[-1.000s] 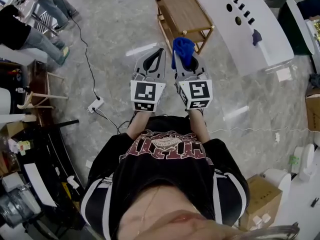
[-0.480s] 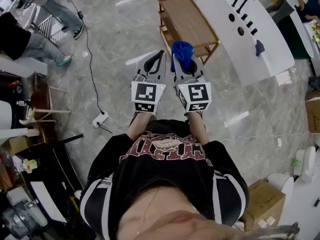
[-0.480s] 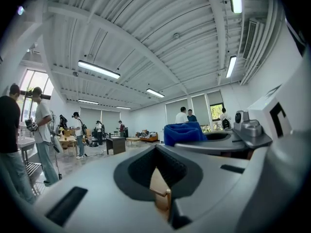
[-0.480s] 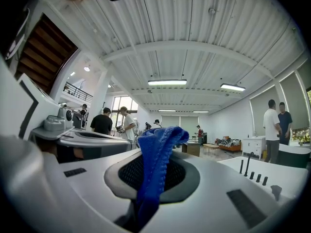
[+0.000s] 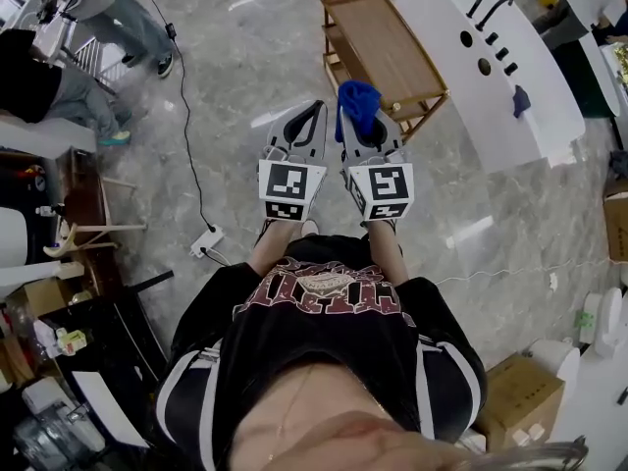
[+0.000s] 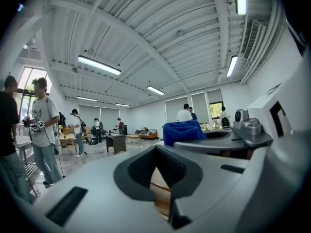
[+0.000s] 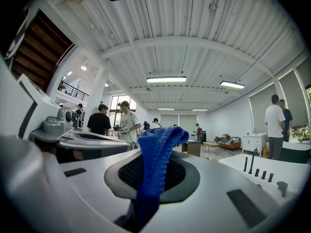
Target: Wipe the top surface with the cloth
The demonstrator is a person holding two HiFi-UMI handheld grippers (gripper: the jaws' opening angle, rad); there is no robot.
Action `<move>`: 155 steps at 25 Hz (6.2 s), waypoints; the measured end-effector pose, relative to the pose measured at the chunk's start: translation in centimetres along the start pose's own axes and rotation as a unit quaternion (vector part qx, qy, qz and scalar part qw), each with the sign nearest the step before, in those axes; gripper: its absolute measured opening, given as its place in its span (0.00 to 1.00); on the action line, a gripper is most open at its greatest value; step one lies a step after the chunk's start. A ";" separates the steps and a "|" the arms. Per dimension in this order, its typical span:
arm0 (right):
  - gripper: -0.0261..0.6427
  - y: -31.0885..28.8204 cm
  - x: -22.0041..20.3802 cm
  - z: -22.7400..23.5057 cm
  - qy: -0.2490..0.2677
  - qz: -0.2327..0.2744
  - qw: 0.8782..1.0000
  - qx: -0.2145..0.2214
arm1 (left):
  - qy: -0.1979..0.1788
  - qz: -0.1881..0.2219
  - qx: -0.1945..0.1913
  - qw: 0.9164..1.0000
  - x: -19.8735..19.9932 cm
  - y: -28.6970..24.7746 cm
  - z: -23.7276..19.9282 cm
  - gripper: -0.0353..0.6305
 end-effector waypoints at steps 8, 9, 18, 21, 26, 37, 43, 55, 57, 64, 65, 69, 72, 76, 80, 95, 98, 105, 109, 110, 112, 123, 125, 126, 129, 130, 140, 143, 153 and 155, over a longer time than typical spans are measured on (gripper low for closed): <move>0.12 -2.1 -0.6 -1.2 -0.002 -0.016 1.000 0.001 | 0.012 -0.010 0.007 1.000 -0.6 0.0 -2.7 0.12; 0.12 -2.5 -0.6 -1.2 -0.002 -0.017 1.000 0.001 | 0.013 -0.011 0.008 1.000 -0.7 -0.1 -3.0 0.12; 0.12 -8.1 -1.1 0.4 0.000 -0.009 1.000 0.023 | 0.014 -0.003 0.029 0.999 -0.9 -3.9 -6.5 0.12; 0.12 -11.2 -1.2 1.4 -0.002 -0.007 1.000 0.029 | 0.013 -0.002 0.037 0.999 -0.8 -6.2 -8.5 0.12; 0.12 -15.9 -1.4 3.6 -0.002 -0.006 0.999 0.043 | 0.006 -0.006 0.045 0.999 -0.6 -10.4 -11.1 0.12; 0.12 -23.2 -2.2 9.1 -0.011 -0.014 0.998 0.065 | 0.005 -0.018 0.067 0.998 -0.9 -18.5 -14.2 0.12; 0.12 -24.8 -2.3 11.6 -0.013 0.001 0.998 0.062 | -0.008 -0.011 0.067 0.998 -0.7 -21.5 -14.2 0.12; 0.12 -27.2 -3.7 13.7 -0.006 -0.013 0.999 0.041 | 0.002 -0.015 0.049 0.999 -2.0 -25.0 -15.8 0.12; 0.12 -28.1 -3.8 13.6 -0.005 -0.014 0.999 0.036 | 0.004 -0.013 0.043 0.999 -2.2 -25.6 -16.7 0.12; 0.12 -32.2 -3.7 14.0 0.009 -0.011 1.000 0.015 | 0.010 0.002 0.021 1.000 -1.9 -28.5 -20.3 0.12; 0.12 -32.7 -3.6 14.0 0.009 -0.010 1.000 0.012 | 0.011 0.003 0.017 1.000 -1.8 -28.9 -20.7 0.12; 0.12 -34.5 -3.7 13.8 0.007 -0.013 1.000 0.003 | 0.015 0.004 0.005 1.000 -1.7 -29.8 -22.2 0.12; 0.12 -35.3 -4.2 14.0 0.004 -0.018 1.000 -0.004 | 0.017 0.000 -0.002 1.000 -2.2 -30.6 -22.8 0.12; 0.12 -36.6 -4.8 14.1 -0.002 -0.022 1.000 -0.014 | 0.017 -0.008 -0.011 1.000 -3.0 -31.6 -24.1 0.12; 0.12 -39.8 -5.2 13.9 -0.004 -0.027 1.000 -0.015 | 0.014 -0.014 -0.016 1.000 -3.2 -33.1 -26.9 0.12; 0.12 -47.3 -6.6 12.1 -0.007 -0.037 0.996 -0.075 | 0.010 -0.028 -0.057 0.998 -4.1 -36.5 -35.5 0.12; 0.12 -47.8 -7.3 12.4 -0.006 -0.046 0.996 -0.078 | 0.011 -0.025 -0.060 0.998 -4.4 -37.4 -36.0 0.12; 0.12 -51.7 -9.4 16.6 -0.006 -0.062 0.995 -0.083 | 0.020 -0.032 -0.072 0.997 -6.3 -43.7 -36.8 0.12; 0.12 -54.6 -9.7 19.8 -0.006 -0.070 0.994 -0.088 | 0.021 -0.032 -0.075 0.996 -6.3 -48.4 -37.6 0.12; 0.12 -54.9 -9.5 20.9 -0.006 -0.066 0.994 -0.090 | 0.019 -0.031 -0.076 0.996 -6.1 -49.5 -37.3 0.12; 0.12 -55.0 -9.3 23.3 -0.005 -0.059 0.994 -0.095 | 0.013 -0.032 -0.082 0.996 -5.9 -51.8 -36.2 0.12; 0.12 -55.0 -10.5 34.1 -0.022 -0.055 0.991 -0.120 | 0.001 -0.046 -0.113 0.993 -6.5 -61.9 -30.7 0.12; 0.12 -54.7 -10.9 35.5 -0.027 -0.052 0.990 -0.126 | -0.004 -0.048 -0.119 0.992 -6.8 -63.0 -29.8 0.12; 0.12 -54.6 -11.1 36.1 -0.029 -0.051 0.990 -0.130 | -0.006 -0.049 -0.122 0.991 -6.9 -63.6 -29.4 0.12; 0.12 -54.3 -11.5 37.8 -0.037 -0.052 0.988 -0.142 | -0.010 -0.056 -0.133 0.989 -7.2 -65.3 -28.2 0.12; 0.12 -54.2 -11.5 38.3 -0.039 -0.052 0.987 -0.146 | -0.011 -0.057 -0.139 0.989 -7.2 -65.8 -27.9 0.12; 0.12 -52.8 -12.7 41.8 -0.045 -0.057 0.972 -0.223 | -0.016 -0.066 -0.214 0.974 -8.4 -70.6 -25.4 0.12; 0.12 -53.3 -13.2 42.5 -0.044 -0.061 0.967 -0.245 | -0.018 -0.065 -0.239 0.969 -8.7 -72.1 -25.5 0.12; 0.12 -57.7 -15.1 44.4 -0.048 -0.077 0.941 -0.327 | -0.022 -0.082 -0.328 0.941 -10.7 -78.5 -27.6 0.12; 0.12 -58.6 -15.7 44.7 -0.051 -0.083 0.935 -0.342 | -0.022 -0.087 -0.343 0.935 -11.2 -79.8 -28.0 0.12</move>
Point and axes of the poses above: the fingertips, and each gripper's own axes: y backward along the fingers, z to its right, x out of its top, the point moved 10 cm from there along y, backward along the fingers, and after that the axes turned 8 degrees about z, right-handed, at the moved point
